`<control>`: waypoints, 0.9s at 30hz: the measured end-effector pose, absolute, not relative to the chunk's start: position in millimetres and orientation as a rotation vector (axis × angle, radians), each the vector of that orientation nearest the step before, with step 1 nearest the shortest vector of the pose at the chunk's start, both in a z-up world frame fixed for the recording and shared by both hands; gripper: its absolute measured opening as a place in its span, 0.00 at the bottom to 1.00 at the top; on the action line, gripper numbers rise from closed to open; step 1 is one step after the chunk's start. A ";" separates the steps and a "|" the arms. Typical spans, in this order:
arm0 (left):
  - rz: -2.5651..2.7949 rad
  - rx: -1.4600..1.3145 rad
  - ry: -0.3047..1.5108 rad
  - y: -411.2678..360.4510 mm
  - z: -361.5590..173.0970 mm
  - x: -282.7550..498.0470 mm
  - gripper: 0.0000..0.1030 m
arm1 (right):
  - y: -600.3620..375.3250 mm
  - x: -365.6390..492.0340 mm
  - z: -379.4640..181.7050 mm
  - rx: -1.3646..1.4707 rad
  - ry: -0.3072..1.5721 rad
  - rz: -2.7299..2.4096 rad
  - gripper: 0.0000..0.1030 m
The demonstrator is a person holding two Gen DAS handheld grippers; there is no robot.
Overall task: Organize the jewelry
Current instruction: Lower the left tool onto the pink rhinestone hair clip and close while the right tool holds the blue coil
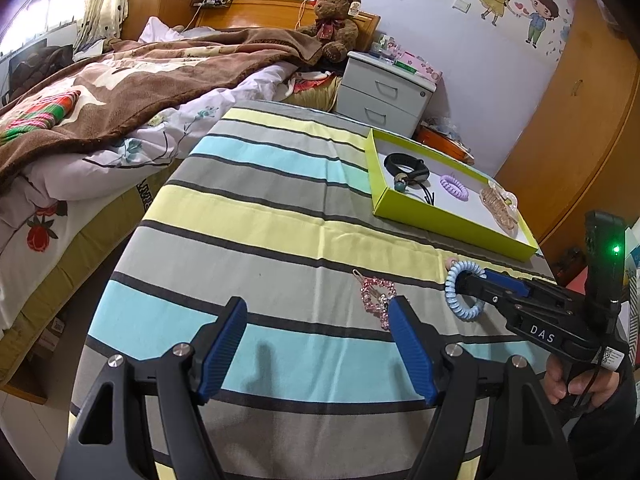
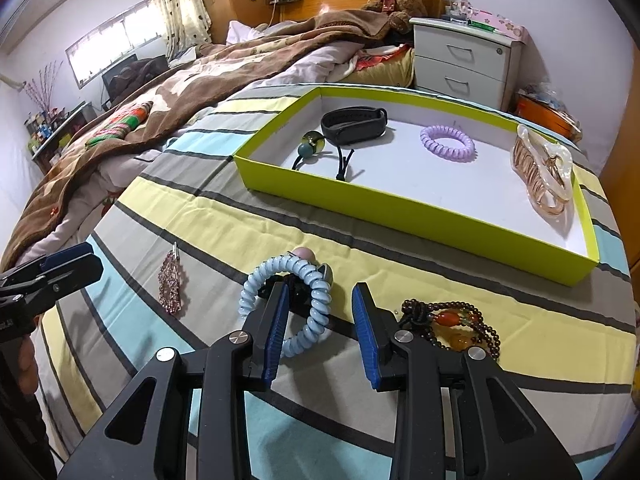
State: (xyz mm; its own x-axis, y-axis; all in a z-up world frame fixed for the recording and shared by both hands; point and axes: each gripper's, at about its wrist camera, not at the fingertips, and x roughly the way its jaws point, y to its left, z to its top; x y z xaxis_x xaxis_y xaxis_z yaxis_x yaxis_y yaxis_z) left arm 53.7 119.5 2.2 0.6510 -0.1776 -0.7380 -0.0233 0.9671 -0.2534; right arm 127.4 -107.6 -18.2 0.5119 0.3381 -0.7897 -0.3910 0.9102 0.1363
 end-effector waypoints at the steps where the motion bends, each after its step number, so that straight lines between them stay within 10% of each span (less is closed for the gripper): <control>1: -0.087 -0.250 0.862 119.3 1.8 53.8 0.72 | -107.2 126.9 -18.7 -0.064 0.938 0.441 0.27; 7: -0.081 -0.247 0.872 116.9 0.7 55.7 0.73 | -107.8 125.0 -19.3 -0.069 0.934 0.434 0.11; 27: -0.089 -0.232 0.917 101.7 -6.8 62.6 0.77 | -136.1 112.1 -2.4 0.068 0.875 0.441 0.09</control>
